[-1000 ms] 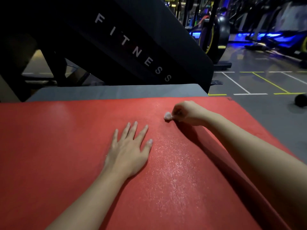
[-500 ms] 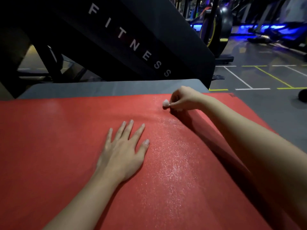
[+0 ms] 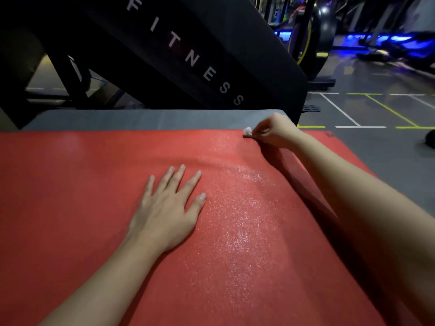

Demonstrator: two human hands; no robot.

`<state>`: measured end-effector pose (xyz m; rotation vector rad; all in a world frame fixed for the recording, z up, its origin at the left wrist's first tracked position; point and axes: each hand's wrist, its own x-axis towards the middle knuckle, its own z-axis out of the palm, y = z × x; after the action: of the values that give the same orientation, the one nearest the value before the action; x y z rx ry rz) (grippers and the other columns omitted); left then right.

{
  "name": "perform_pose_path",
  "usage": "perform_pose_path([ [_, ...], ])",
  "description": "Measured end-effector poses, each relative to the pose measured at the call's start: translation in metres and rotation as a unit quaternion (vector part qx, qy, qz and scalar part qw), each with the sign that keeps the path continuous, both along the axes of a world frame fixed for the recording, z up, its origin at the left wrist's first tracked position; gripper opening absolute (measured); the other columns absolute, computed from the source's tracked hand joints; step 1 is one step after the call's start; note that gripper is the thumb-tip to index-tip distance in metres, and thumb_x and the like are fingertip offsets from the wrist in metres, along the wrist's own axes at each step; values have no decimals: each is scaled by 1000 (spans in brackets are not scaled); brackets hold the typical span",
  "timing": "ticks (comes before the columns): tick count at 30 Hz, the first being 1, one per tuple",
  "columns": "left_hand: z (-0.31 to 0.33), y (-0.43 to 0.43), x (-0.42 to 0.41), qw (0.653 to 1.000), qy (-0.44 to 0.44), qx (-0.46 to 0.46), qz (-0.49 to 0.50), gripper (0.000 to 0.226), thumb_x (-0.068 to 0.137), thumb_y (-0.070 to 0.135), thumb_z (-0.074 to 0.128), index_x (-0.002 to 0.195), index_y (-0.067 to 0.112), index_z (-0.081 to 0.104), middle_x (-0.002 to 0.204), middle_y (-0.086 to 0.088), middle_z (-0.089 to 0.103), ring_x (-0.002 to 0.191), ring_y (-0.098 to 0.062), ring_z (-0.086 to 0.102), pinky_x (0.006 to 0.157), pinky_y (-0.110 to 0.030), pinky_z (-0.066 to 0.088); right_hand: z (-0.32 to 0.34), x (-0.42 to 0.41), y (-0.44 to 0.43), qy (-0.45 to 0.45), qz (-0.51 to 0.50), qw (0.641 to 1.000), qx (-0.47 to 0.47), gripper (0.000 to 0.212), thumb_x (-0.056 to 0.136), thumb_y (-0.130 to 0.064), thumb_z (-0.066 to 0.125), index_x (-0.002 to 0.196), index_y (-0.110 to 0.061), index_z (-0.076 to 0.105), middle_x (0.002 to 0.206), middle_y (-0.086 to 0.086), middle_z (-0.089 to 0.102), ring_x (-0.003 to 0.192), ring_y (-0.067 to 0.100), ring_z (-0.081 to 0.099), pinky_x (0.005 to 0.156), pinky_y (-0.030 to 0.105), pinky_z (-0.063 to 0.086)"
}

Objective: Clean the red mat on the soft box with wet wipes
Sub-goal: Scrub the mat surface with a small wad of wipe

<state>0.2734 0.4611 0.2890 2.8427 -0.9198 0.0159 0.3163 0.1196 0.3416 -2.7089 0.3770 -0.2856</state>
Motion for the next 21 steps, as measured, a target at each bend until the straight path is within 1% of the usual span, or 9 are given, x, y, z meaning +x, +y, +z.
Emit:
perform_pose_path([
  [2,0,0,0,1000,1,1,2,82,81,72,-11,159,50,1,171,11,-5,156,-8,-11,127,-45,-4,8,-18,-5,52,33,995,75,12,83,-30,77,88,-19,79,70,-4,68,54,1,58,53,8,40],
  [3,0,-1,0,1000,1,5,3,82,81,72,-11,159,50,0,171,11,-6,156,-8,-11,127,-45,-4,10,-22,-3,57,39,993,98,10,82,-27,79,89,-19,79,72,-3,69,55,0,59,56,10,43],
  [6,1,-1,1,1000,5,15,3,83,80,72,-12,159,50,-1,171,11,-6,156,-9,-11,127,-45,-5,-2,-18,3,-32,-5,998,51,13,81,-36,79,82,-23,77,74,-8,68,68,1,61,60,10,40],
  [8,1,-1,1,1000,6,15,4,78,84,72,-8,159,50,1,171,11,-5,156,-10,-9,127,-46,-4,-9,-17,12,-48,-26,998,41,14,83,-34,76,89,-21,78,81,-4,69,79,9,62,67,16,40],
  [11,1,0,3,1000,6,18,4,66,96,68,3,159,49,3,171,10,-3,157,-10,-8,127,-46,-4,-4,-42,19,5,31,999,8,15,86,-29,73,96,-20,78,86,-3,71,81,14,62,70,24,39],
  [13,1,0,3,1000,4,16,2,62,100,66,9,160,49,4,171,9,-3,157,-11,-8,127,-46,-5,3,-75,26,47,104,993,12,11,86,-30,73,95,-25,77,86,-6,73,80,11,64,71,28,47],
  [16,1,-1,4,1000,7,10,1,62,101,64,13,160,49,5,171,8,-2,157,-11,-8,127,-46,-5,9,-119,36,119,170,977,43,6,86,-30,74,92,-29,75,81,-9,72,68,0,60,66,21,46],
  [19,0,0,5,1000,7,6,0,62,100,65,13,160,49,6,171,8,-1,157,-11,-7,127,-47,-4,2,-129,45,42,142,989,-10,1,89,-32,71,89,-32,71,80,-15,67,74,-1,61,64,16,41],
  [21,-1,0,5,1000,12,3,-1,63,99,66,11,160,48,5,171,8,-1,157,-11,-8,127,-48,-4,-8,-127,49,-14,95,995,-29,9,91,-27,68,95,-23,74,89,-4,67,85,16,63,69,23,38],
])
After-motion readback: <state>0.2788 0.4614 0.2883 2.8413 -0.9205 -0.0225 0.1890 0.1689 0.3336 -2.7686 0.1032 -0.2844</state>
